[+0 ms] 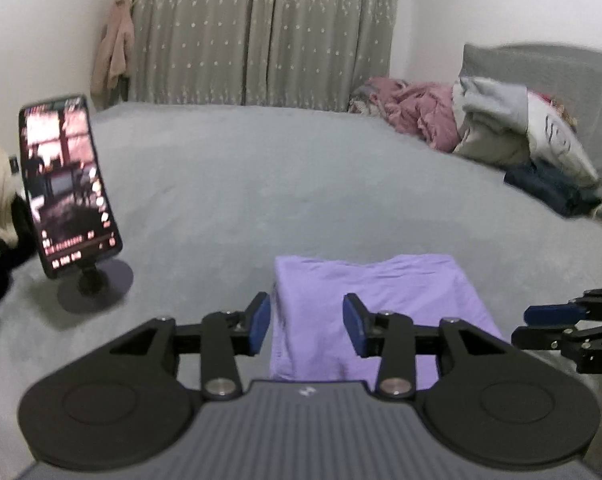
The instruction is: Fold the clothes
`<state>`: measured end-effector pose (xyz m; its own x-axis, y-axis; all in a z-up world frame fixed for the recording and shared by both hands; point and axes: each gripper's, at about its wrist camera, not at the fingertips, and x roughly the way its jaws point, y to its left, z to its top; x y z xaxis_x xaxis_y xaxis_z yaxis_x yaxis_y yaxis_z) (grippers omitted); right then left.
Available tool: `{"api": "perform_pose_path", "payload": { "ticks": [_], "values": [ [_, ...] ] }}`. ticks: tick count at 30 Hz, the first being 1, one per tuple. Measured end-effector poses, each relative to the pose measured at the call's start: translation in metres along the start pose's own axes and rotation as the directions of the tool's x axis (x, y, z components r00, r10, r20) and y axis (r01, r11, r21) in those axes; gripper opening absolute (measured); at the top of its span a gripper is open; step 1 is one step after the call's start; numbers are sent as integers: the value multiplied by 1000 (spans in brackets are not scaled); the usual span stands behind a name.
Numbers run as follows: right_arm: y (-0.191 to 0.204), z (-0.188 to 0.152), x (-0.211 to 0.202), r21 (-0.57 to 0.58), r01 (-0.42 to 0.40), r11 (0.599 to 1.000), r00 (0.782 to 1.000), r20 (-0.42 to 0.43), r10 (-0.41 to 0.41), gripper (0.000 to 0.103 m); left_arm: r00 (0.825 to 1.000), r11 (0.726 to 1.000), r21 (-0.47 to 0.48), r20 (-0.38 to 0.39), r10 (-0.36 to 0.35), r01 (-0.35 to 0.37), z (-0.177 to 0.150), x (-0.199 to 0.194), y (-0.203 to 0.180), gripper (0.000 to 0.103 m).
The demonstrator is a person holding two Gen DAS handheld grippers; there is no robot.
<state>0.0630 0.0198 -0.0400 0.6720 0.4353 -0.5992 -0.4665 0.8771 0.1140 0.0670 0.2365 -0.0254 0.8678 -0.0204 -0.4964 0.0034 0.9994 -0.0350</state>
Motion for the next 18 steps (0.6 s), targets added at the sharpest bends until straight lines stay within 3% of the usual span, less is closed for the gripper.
{"api": "perform_pose_path", "payload": {
  "ticks": [8,18],
  "values": [
    [7,5,-1,51,33,998,998,-64,-30,51,993,996,63,-96,74,-68,6,3,-33,86],
    [0,6,2,182,35,983,989,-146,-8,54,978,992,49,-172,122,-115,6,7,-32,96]
  ]
}}
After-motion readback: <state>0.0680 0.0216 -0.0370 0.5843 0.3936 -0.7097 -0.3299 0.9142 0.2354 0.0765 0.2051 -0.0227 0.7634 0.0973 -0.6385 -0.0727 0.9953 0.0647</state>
